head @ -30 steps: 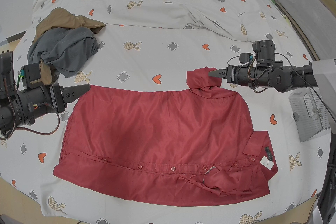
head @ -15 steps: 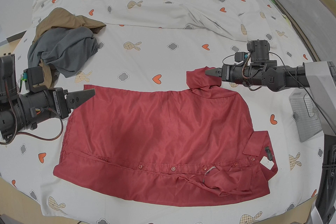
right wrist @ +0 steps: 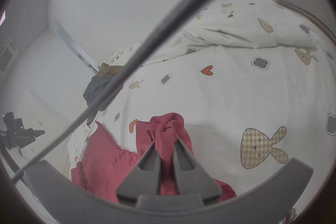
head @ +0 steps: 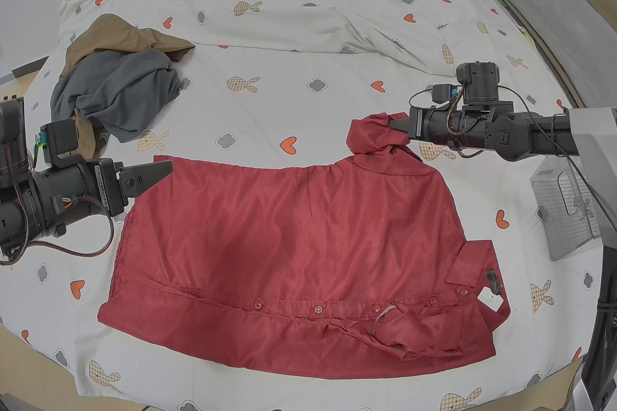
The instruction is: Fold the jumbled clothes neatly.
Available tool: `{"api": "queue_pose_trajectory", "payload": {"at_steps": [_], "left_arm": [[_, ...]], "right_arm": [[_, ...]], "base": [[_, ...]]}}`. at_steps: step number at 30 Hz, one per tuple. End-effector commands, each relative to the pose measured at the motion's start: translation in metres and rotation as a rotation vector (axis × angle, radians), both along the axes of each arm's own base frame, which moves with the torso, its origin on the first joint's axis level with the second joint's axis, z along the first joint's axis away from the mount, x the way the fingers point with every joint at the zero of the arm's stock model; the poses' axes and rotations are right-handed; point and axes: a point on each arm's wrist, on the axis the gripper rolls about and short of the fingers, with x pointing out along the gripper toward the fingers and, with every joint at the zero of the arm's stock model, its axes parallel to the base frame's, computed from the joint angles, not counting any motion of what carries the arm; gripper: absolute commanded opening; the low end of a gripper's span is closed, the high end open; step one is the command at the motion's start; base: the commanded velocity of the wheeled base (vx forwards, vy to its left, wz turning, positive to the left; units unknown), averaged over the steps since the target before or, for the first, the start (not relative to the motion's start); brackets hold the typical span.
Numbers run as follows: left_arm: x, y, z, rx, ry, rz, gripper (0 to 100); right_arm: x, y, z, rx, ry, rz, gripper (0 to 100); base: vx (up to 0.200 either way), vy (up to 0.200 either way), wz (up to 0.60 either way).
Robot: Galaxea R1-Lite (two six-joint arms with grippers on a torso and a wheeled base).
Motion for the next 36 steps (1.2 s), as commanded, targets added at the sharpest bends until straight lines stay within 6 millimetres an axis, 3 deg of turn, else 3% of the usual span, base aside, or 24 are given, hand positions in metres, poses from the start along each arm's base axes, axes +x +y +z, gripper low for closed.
{"api": "queue_pose_trajectory", "payload": {"at_steps": [1,4,6,12,16,19,21,23,26,27,31,36], "left_arm": [[-0.002,0.001,0.002,-0.002,-0.008,0.001,100],[-0.002,0.001,0.001,-0.002,-0.007,-0.001,100],[-0.001,0.000,0.000,-0.003,-0.002,-0.001,100],[0.015,-0.001,-0.013,0.015,0.057,0.009,100],[0.044,0.008,-0.034,0.056,0.131,0.050,100],[0.090,0.019,-0.064,0.074,0.188,0.071,100],[0.105,0.024,-0.070,0.066,0.193,0.077,100],[0.136,0.037,-0.083,0.045,0.196,0.082,100],[0.146,0.042,-0.084,0.030,0.193,0.067,100],[0.158,0.051,-0.085,0.002,0.182,0.025,100],[0.171,0.067,-0.092,-0.032,0.163,-0.043,100],[0.178,0.081,-0.107,0.061,0.106,-0.076,100]], "right_arm": [[-0.027,-0.002,0.022,-0.005,-0.019,0.015,0],[-0.036,-0.001,0.020,-0.019,-0.007,0.029,0],[-0.059,0.000,0.020,-0.059,0.001,0.064,0],[-0.079,-0.001,0.024,-0.090,-0.045,0.090,0],[-0.090,0.000,0.034,-0.064,-0.131,0.095,0],[-0.100,-0.001,0.043,-0.049,-0.172,0.099,0],[-0.103,-0.001,0.045,-0.048,-0.175,0.102,0],[-0.108,-0.002,0.043,-0.049,-0.164,0.107,0],[-0.111,-0.003,0.042,-0.050,-0.158,0.109,0],[-0.115,-0.005,0.041,-0.053,-0.152,0.108,0],[-0.124,-0.005,0.042,-0.051,-0.149,0.120,0],[-0.125,-0.005,0.039,-0.054,-0.139,0.122,0]], "base": [[0.000,0.000,0.00],[0.000,0.000,0.00],[0.000,0.000,0.00],[0.000,0.000,0.00],[0.000,0.000,0.00],[0.000,0.000,0.00],[0.000,0.000,0.00],[0.000,0.000,0.00],[0.000,0.000,0.00],[0.000,0.000,0.00],[0.000,0.000,0.00],[0.000,0.000,0.00]]}}
